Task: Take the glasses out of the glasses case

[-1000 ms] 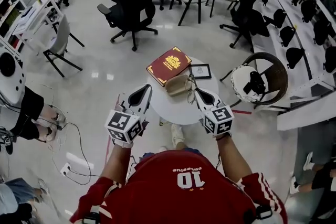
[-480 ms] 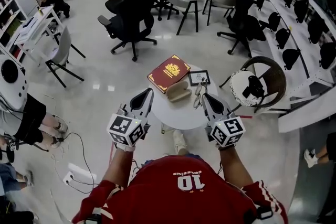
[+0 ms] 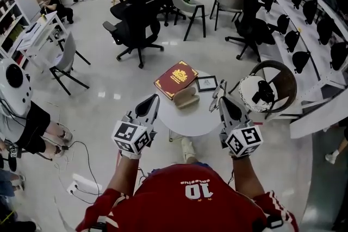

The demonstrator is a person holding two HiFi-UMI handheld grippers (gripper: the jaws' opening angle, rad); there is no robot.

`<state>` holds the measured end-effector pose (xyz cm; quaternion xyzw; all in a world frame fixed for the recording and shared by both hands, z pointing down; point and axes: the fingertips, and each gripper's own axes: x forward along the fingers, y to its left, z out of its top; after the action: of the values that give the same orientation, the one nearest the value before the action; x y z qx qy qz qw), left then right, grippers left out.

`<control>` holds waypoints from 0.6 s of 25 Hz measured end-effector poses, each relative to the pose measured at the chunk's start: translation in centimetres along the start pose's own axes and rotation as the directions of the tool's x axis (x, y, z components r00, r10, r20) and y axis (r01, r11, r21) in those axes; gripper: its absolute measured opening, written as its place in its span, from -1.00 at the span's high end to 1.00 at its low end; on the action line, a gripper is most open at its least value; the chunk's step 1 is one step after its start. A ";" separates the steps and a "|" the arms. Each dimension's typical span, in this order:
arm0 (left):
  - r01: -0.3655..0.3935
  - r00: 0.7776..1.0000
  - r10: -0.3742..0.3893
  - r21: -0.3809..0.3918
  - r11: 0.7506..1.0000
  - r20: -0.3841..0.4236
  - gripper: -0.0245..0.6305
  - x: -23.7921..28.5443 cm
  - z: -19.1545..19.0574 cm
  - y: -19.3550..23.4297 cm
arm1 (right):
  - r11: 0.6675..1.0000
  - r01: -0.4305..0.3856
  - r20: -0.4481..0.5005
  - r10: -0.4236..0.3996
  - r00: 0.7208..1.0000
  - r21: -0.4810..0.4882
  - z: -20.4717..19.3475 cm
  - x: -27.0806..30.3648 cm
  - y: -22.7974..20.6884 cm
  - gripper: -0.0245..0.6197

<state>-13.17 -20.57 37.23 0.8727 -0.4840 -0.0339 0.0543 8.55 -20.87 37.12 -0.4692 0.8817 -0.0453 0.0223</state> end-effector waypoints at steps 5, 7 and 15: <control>-0.006 1.000 0.006 0.003 1.000 0.005 0.90 -0.5 0.4 -0.1 | 1.000 0.002 0.005 -0.002 1.000 -0.004 0.4 -0.2 0.3 0.85; -0.009 1.000 0.009 0.002 1.000 0.003 0.90 -0.5 0.2 -0.1 | 1.000 0.002 0.006 -0.002 1.000 -0.004 0.1 -0.1 0.3 0.85; -0.017 1.000 0.017 0.001 1.000 0.000 0.90 -1.0 -0.1 -0.2 | 1.000 0.005 0.013 -0.004 1.000 -0.023 0.0 -0.5 0.6 0.85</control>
<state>-13.54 -19.67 37.29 0.8686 -0.4914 -0.0333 0.0543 8.30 -20.12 37.07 -0.4717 0.8809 -0.0319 0.0225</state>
